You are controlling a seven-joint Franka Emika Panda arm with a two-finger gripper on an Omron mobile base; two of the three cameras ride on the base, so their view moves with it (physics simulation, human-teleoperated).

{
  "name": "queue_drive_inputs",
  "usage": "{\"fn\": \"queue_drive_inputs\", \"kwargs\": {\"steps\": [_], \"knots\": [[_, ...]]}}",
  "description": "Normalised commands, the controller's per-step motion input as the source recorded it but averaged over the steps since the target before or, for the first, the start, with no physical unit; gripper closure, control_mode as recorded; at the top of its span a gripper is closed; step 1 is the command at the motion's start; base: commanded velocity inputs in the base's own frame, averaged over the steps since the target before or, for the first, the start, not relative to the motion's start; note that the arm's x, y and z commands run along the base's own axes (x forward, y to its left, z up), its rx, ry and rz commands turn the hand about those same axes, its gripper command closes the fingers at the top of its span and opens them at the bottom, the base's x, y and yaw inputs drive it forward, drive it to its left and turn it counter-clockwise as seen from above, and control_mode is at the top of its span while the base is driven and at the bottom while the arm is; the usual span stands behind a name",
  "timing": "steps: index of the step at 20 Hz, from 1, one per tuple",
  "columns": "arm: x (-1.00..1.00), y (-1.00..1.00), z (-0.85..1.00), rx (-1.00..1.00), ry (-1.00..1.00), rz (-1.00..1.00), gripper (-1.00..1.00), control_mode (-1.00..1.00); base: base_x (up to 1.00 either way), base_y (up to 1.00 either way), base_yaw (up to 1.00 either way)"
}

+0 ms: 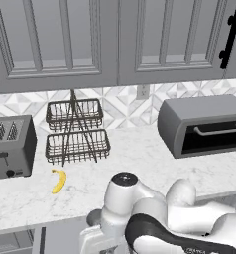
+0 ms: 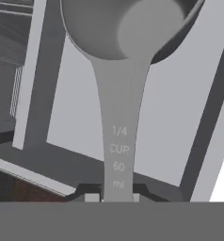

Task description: Pick the measuring cup from the drawer and place it on the counter.

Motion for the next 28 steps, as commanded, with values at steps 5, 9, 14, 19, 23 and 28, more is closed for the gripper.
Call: {"fn": "queue_drive_inputs", "kwargs": {"steps": [5,9,14,19,23,28], "knots": [[0.91,-0.59,0.77,0.14,0.0,0.0,1.0,-1.0,0.0,0.0,0.0],[1.0,-0.55,0.34,0.14,0.07,0.0,1.0,-1.0,0.0,0.0,0.0],[1.0,-0.3,0.34,0.06,0.1,0.0,1.0,-1.0,0.0,0.0,0.0],[0.99,-0.18,0.17,0.0,0.27,0.0,1.0,-1.0,0.0,0.0,0.0],[0.81,-0.49,0.0,0.0,0.21,0.01,1.0,-1.0,0.0,0.0,0.0],[0.68,-0.33,-0.03,-0.01,0.16,0.04,1.0,-1.0,0.0,0.0,0.0]]}}
